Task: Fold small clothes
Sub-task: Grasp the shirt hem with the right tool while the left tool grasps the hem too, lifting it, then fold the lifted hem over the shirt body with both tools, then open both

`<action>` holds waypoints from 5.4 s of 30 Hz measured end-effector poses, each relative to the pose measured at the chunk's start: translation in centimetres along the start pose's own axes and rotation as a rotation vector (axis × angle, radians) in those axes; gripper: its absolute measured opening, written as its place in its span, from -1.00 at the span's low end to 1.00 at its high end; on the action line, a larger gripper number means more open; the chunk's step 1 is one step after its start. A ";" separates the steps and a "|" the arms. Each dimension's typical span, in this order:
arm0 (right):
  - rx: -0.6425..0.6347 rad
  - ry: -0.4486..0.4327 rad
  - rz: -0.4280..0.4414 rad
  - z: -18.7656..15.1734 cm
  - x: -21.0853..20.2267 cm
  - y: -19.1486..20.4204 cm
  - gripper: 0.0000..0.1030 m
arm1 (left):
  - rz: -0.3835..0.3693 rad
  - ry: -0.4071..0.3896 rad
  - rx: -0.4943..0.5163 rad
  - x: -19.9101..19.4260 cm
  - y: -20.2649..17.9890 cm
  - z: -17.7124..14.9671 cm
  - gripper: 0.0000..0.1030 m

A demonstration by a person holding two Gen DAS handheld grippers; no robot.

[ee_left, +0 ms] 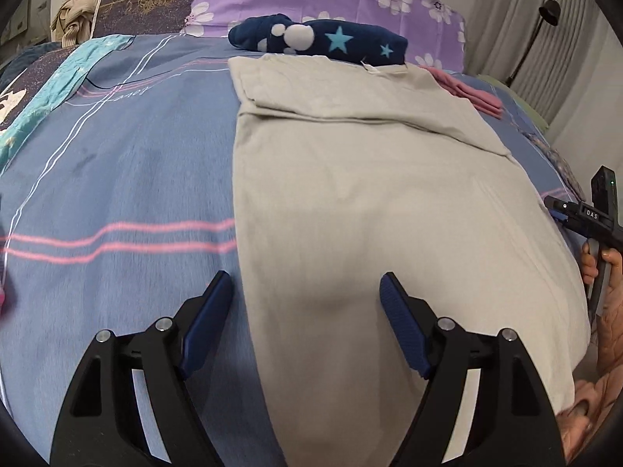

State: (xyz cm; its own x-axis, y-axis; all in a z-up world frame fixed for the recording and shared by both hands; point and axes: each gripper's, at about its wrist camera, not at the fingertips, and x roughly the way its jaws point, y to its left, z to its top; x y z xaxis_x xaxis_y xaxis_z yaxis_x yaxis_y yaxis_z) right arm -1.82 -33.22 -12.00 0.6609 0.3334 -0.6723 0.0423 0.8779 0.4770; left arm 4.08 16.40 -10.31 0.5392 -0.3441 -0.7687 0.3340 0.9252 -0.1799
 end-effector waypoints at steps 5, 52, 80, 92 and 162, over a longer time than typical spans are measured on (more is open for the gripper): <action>-0.014 -0.019 0.041 -3.9 -3.1 0.1 -0.04 | -0.030 -0.029 0.000 -2.0 -0.5 -2.9 0.51; 0.024 -0.310 0.530 -5.3 -22.2 4.0 -0.95 | -0.515 -0.468 -0.063 -18.4 -5.6 -4.9 -0.92; 0.016 -0.320 0.120 7.2 -9.2 2.4 -0.93 | -0.166 -0.374 -0.086 -7.7 -5.9 7.1 -0.86; 0.087 -0.060 0.029 5.4 -0.2 -2.6 -0.70 | -0.107 -0.167 -0.263 1.0 -1.3 5.0 -0.27; -0.060 -0.009 -0.216 15.7 8.4 -2.1 -0.43 | 0.182 -0.068 -0.023 7.4 0.3 14.2 -0.20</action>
State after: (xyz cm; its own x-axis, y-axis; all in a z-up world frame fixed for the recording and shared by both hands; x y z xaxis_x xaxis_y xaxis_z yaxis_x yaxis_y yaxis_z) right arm 15.36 -37.62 -9.74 0.6482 0.1324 -0.7499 0.1396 0.9474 0.2879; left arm 19.12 11.91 -7.34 0.6403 -0.1804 -0.7466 0.2089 0.9763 -0.0567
